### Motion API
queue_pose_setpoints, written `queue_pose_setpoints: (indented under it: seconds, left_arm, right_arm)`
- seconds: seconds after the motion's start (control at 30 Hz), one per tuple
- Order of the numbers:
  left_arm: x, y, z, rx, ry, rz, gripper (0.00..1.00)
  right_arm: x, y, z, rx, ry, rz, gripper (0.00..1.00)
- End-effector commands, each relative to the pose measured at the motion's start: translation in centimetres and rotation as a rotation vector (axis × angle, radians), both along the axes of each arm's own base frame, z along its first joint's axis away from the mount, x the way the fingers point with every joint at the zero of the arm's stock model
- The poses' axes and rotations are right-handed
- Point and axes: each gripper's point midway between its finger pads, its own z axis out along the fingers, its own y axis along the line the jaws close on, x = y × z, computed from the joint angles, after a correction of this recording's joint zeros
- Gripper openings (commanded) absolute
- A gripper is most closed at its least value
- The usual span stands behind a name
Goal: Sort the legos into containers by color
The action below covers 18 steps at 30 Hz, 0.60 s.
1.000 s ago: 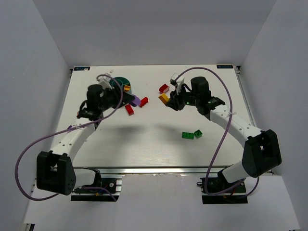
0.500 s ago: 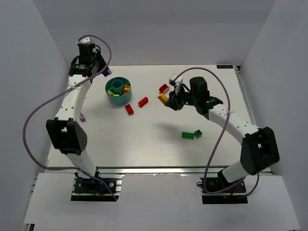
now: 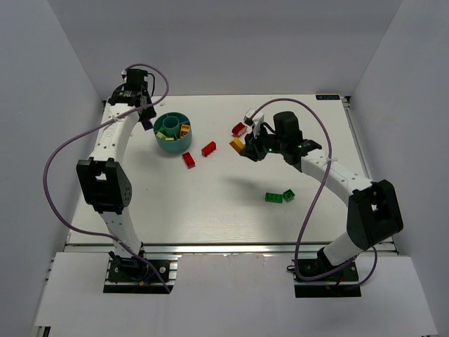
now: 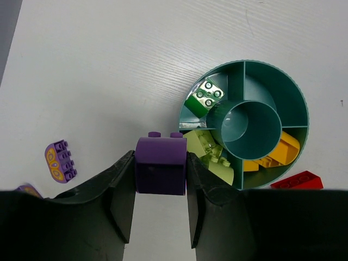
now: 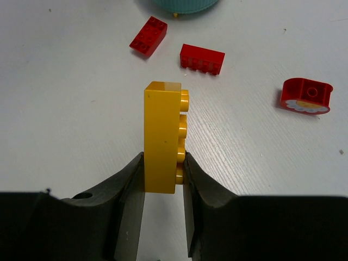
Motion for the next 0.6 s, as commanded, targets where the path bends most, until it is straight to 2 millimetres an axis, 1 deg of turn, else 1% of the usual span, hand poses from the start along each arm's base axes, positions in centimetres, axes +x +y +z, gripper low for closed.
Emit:
queue_pose_setpoints:
  seconds: [0.0, 0.07, 0.1, 0.17, 0.2, 0.23, 0.33, 0.57]
  left_arm:
    - [-0.7, 0.6, 2.1, 0.035, -0.036, 0.004, 0.0]
    - [-0.9, 0.7, 2.2, 0.04, -0.037, 0.003, 0.0]
    - [-1.1, 0.8, 1.8, 0.042, -0.029, 0.003, 0.0]
    - [-1.3, 0.7, 1.9, 0.041, -0.035, 0.0, 0.0]
    - [-1.5, 0.8, 1.4, 0.039, -0.024, 0.0, 0.0]
    - [-1.7, 0.6, 1.6, 0.034, -0.033, -0.004, 0.0]
    - [-2.0, 0.6, 1.2, 0.031, -0.032, -0.005, 0.0]
    - [-2.3, 0.5, 1.8, 0.027, -0.051, -0.009, 0.0]
  right_arm:
    - [0.9, 0.6, 2.1, 0.018, -0.058, 0.014, 0.0]
    - [1.0, 0.7, 2.1, 0.015, -0.054, 0.014, 0.0]
    - [1.1, 0.7, 2.2, 0.015, -0.054, 0.014, 0.0]
    - [1.2, 0.8, 2.2, 0.014, -0.05, 0.014, 0.0]
    - [1.3, 0.8, 2.4, 0.015, -0.054, 0.012, 0.0]
    - [1.4, 0.8, 2.5, 0.016, -0.056, 0.012, 0.0]
    - [1.4, 0.8, 2.4, 0.012, -0.051, 0.011, 0.0]
    - [1.2, 0.7, 2.3, 0.007, -0.047, 0.011, 0.0]
